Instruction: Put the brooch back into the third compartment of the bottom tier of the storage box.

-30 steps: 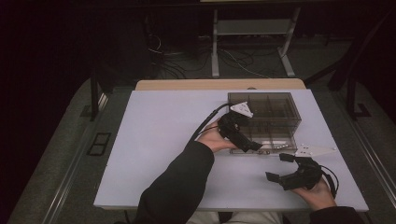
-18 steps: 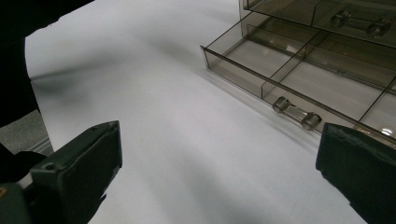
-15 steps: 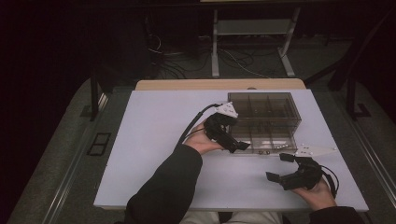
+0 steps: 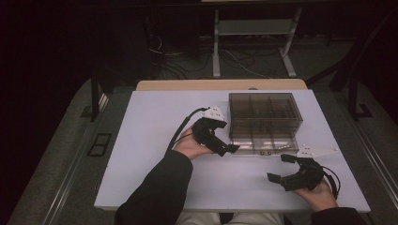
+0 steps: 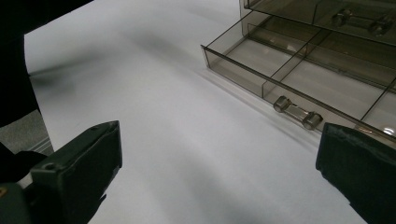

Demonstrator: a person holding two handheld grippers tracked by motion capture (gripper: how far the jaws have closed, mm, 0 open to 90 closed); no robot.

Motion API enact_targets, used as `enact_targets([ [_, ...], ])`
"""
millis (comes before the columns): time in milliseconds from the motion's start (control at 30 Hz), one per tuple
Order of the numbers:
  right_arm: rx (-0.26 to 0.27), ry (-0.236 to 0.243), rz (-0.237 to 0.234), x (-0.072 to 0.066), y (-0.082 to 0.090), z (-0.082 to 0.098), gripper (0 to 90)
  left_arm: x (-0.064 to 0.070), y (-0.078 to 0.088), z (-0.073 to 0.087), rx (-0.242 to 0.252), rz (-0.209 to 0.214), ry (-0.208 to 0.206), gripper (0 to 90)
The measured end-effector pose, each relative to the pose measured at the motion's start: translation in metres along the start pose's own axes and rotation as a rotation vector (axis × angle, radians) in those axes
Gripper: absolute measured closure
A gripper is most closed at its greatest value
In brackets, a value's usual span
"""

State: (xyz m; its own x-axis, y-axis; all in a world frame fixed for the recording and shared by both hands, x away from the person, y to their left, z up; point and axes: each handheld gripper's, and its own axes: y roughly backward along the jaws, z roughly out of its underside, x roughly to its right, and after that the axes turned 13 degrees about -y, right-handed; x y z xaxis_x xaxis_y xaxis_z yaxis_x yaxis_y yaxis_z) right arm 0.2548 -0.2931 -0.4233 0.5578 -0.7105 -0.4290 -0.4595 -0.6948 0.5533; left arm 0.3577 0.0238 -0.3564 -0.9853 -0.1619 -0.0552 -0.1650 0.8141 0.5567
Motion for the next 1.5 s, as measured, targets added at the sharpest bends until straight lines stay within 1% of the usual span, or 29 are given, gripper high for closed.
enact_targets([
  [167, -0.001, -0.003, 0.000, 0.000, 0.000, 0.000, 0.0, 0.002, 0.008, 0.007, -0.001, -0.013, 0.001, 0.0],
  [400, -0.009, -0.014, -0.001, -0.001, 0.000, 0.000, 0.0, 0.004, 0.018, 0.016, 0.004, -0.031, 0.019, 0.0],
  [500, -0.007, -0.010, 0.001, -0.001, 0.000, 0.000, 0.0, 0.005, 0.024, 0.021, 0.012, -0.042, 0.026, 0.0],
  [633, -0.011, -0.010, 0.000, -0.001, -0.001, 0.000, 0.0, 0.006, 0.029, 0.028, 0.006, -0.055, 0.034, 0.0],
  [700, -0.009, -0.008, 0.001, 0.000, -0.001, 0.000, 0.0, 0.007, 0.032, 0.032, 0.011, -0.061, 0.041, 0.0],
  [767, -0.012, -0.015, 0.000, -0.001, -0.001, 0.000, 0.0, 0.009, 0.035, 0.037, 0.015, -0.069, 0.050, 0.0],
  [833, -0.007, -0.005, 0.002, 0.000, -0.001, 0.000, 0.0, 0.011, 0.038, 0.041, 0.013, -0.075, 0.056, 0.0],
  [967, -0.008, -0.002, 0.002, 0.000, -0.001, 0.000, 0.0, 0.014, 0.043, 0.049, 0.012, -0.087, 0.069, 0.0],
  [1033, -0.009, 0.004, 0.001, 0.000, -0.001, 0.000, 0.0, 0.016, 0.046, 0.052, 0.014, -0.092, 0.072, 0.0],
  [1333, -0.008, -0.002, 0.002, 0.000, -0.002, 0.000, 0.0, 0.025, 0.058, 0.066, 0.019, -0.124, 0.087, 0.0],
  [1500, -0.010, -0.002, 0.003, 0.000, -0.002, 0.000, 0.0, 0.031, 0.062, 0.074, 0.036, -0.137, 0.106, 0.0],
])
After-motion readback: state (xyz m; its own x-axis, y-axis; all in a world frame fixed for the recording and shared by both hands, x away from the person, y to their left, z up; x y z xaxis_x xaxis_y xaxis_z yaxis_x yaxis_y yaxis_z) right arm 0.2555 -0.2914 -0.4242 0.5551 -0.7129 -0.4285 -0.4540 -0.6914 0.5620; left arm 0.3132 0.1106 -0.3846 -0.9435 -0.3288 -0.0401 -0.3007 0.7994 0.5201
